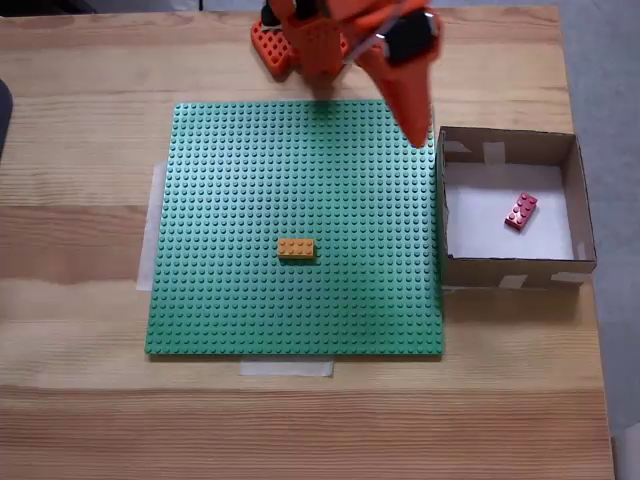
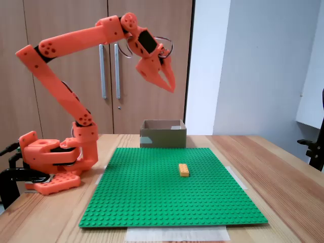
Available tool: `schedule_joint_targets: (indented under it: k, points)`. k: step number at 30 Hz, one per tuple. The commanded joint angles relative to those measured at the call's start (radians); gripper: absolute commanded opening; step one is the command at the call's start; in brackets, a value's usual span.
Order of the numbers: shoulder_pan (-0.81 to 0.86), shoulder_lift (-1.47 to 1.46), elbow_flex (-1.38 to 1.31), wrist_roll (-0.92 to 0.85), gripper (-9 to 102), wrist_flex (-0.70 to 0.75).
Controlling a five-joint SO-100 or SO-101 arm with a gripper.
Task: Pick the red lego block and put it in the box.
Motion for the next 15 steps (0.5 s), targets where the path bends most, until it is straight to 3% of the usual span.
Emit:
schedule_joint_targets:
  k: [1,8,15]
  points:
    - [0.086,0.077,0.009,0.035,-1,-0.023]
    - [0.242,0.206,0.138,0.118,-1,-0.067]
    - [0.333,0.466,0.463,0.13,-1,-0.13]
